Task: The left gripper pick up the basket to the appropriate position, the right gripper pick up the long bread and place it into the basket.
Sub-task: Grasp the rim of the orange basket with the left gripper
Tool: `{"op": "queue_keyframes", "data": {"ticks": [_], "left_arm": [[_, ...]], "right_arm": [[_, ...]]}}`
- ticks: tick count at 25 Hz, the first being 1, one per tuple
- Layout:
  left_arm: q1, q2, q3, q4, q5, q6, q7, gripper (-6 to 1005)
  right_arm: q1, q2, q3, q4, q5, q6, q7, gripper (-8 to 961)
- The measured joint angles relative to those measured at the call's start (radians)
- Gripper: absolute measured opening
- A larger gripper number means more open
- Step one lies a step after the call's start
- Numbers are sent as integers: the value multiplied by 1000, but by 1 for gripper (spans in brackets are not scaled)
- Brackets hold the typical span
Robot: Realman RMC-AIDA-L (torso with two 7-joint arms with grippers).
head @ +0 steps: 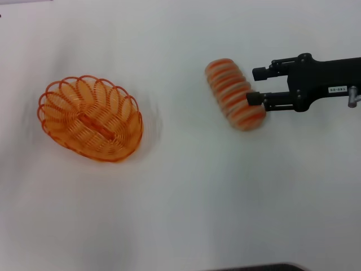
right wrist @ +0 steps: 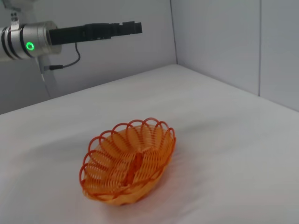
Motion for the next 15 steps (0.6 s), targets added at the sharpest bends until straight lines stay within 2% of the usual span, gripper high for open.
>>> {"op": "queue_keyframes", "data": {"ticks": [1, 3, 6, 12, 15], "left_arm": [[5, -12, 0, -17, -49, -13, 47, 820], [10, -19, -1, -65, -122, -25, 114, 818], [14, -19, -1, -192, -262, -33, 249, 816], [-1, -24, -1, -302, -348, -40, 397, 814], [-13, -19, 12, -307, -357, -51, 347, 814]], "right_arm": [[0, 3, 1, 1, 5, 6, -3, 639], [0, 15, 1, 2, 19, 26, -9, 639], [0, 25, 1, 5, 37, 44, -18, 639], [1, 47, 1, 23, 80, 81, -37, 639], [6, 49, -1, 38, 83, 86, -47, 639]]}}
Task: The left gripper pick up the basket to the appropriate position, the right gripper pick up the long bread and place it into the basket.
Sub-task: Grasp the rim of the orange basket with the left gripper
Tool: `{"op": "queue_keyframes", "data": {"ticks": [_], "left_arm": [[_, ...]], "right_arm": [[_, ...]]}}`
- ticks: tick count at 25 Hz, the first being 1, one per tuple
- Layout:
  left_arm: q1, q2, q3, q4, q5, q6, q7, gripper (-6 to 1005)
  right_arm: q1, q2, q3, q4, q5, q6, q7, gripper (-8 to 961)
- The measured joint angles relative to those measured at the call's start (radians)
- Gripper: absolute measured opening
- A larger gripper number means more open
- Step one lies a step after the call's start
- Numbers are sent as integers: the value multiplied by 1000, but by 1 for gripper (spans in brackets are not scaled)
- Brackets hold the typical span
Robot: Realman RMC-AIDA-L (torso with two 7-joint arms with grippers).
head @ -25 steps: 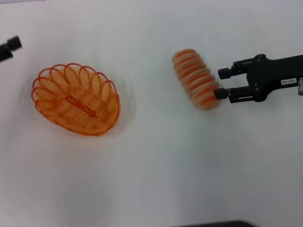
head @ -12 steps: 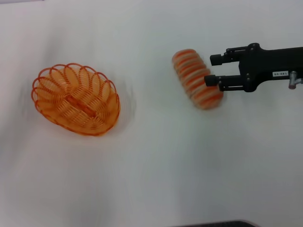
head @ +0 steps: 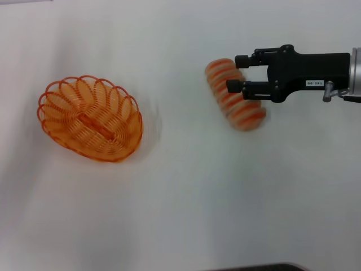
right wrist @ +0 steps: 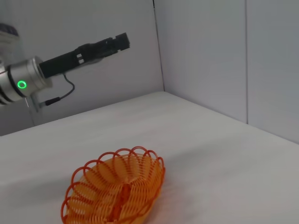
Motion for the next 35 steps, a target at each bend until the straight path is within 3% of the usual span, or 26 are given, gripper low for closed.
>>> {"op": "queue_keyframes", "data": {"ticks": [3, 6, 11, 19, 24, 35], "left_arm": [[-4, 11, 70, 92, 46, -24, -187, 814], [4, 22, 155, 258, 137, -41, -399, 813], [-5, 59, 179, 488, 385, -9, -711, 813], [-98, 100, 214, 778, 778, 244, -1007, 809], [-174, 111, 324, 820, 971, 250, -1167, 808], [-300, 104, 561, 779, 1236, 173, -1408, 807]], "right_arm": [[1, 0, -4, 6, 0, 7, -2, 639], [1, -1, -10, 11, -7, 8, -2, 639], [-7, -16, -24, 11, -47, -32, -1, 639], [-22, -61, -27, 2, -100, -173, 0, 639], [-29, -74, -28, 1, -102, -175, -5, 639], [-31, -61, -27, 1, -115, -161, -39, 639]]}}
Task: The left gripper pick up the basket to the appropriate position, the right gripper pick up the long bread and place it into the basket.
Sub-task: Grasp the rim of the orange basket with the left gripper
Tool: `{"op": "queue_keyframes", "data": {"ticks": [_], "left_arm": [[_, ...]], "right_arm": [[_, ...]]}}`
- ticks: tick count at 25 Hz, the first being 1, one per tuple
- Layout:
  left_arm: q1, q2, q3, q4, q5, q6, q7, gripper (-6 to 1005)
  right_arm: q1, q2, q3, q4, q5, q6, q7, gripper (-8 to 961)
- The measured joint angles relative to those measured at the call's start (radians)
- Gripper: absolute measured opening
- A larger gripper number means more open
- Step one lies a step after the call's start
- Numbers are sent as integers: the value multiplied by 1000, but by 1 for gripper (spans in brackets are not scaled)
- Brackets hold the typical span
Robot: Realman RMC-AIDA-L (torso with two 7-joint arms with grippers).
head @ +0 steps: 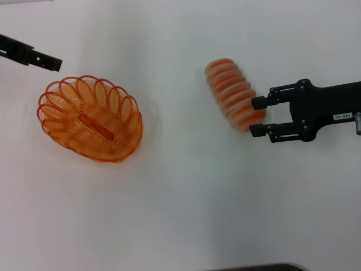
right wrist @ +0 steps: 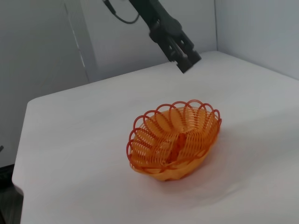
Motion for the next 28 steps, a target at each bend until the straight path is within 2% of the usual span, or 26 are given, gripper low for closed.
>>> {"op": "queue_keyframes", "data": {"ticks": [9, 19, 28], "left_arm": [[-45, -21, 124, -100, 125, -99, -68, 806], [-64, -24, 165, -224, 188, -178, -72, 805], [-66, -20, 167, -269, 190, -220, -73, 768]], "right_arm": [[13, 8, -3, 3, -1, 3, -11, 640], [26, 14, -11, 6, -1, 17, -9, 640], [33, 20, -11, 9, 0, 42, -8, 640]]}}
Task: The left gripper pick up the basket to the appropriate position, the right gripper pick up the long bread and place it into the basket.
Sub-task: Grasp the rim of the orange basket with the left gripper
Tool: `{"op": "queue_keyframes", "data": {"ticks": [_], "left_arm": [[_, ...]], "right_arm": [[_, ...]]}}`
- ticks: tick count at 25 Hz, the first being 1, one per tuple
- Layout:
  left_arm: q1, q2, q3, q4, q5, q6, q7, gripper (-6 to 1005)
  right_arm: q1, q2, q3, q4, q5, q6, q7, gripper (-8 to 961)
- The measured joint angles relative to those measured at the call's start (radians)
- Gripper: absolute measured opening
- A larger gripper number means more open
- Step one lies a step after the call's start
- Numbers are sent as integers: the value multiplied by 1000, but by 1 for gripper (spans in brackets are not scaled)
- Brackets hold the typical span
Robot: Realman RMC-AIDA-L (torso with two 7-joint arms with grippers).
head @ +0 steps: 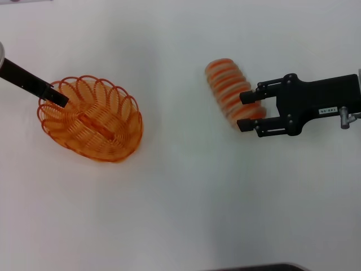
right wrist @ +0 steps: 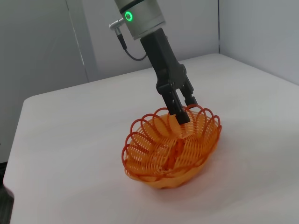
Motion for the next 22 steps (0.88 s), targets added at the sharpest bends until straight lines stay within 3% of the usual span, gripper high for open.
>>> {"op": "queue_keyframes", "data": {"ticks": [7, 13, 18, 20, 22], "left_arm": [[-4, -1, 0, -9, 1, 3, 5, 741], [-6, -1, -9, -11, -7, -5, 6, 571], [-7, 1, -10, -11, -8, -6, 6, 332], [-6, -1, -11, -9, -12, -6, 6, 85], [-4, -3, -14, -4, -23, -5, 10, 78]], "right_arm": [[0, 2, 1, 1, 0, 2, -2, 640], [3, 1, 0, 1, 0, 20, -3, 640], [3, 3, -1, 1, 0, 22, -4, 640], [3, 3, -2, 1, 0, 23, -4, 640], [3, 3, -1, 1, 0, 25, -4, 640]]}}
